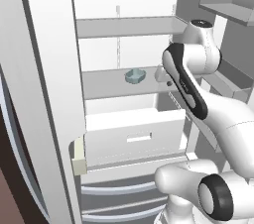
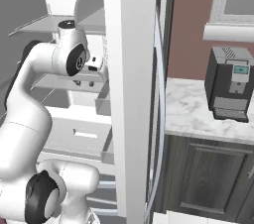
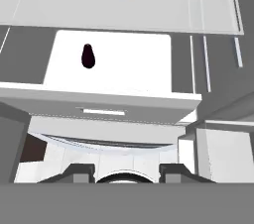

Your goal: Fully open the fridge drawer.

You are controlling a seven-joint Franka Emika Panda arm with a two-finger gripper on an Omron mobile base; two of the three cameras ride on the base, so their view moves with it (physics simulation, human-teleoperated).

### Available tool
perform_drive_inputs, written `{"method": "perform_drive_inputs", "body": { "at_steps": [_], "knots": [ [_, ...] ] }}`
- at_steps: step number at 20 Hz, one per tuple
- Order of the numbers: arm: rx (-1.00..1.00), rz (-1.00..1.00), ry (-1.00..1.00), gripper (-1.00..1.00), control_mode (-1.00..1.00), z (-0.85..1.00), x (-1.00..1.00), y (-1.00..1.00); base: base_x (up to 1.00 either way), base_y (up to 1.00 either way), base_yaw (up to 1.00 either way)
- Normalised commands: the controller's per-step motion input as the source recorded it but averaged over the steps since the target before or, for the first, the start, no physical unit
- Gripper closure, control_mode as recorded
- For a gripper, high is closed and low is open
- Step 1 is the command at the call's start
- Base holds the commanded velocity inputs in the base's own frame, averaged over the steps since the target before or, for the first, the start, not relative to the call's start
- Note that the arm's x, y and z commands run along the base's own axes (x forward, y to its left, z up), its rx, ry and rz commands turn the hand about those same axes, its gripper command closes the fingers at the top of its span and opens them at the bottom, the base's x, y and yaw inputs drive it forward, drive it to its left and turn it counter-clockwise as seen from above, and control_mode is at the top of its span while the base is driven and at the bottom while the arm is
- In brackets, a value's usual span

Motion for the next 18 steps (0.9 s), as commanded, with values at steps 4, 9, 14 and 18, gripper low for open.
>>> {"method": "perform_drive_inputs", "body": {
  "at_steps": [4, 9, 14, 18],
  "knots": [
    [0.00, 0.00, 0.00, -1.00, -1.00, 0.00, -0.23, 0.01, 0.00, 0.00, 0.00],
    [0.00, 0.00, -0.01, -1.00, -1.00, -0.07, -0.45, 0.06, 0.00, 0.00, 0.00],
    [0.00, 0.00, 0.00, -1.00, -1.00, -0.27, -0.27, 0.02, 0.00, 0.00, 0.00],
    [0.00, 0.00, 0.00, -1.00, -1.00, -0.23, -0.04, 0.00, 0.00, 0.00, 0.00]
  ]
}}
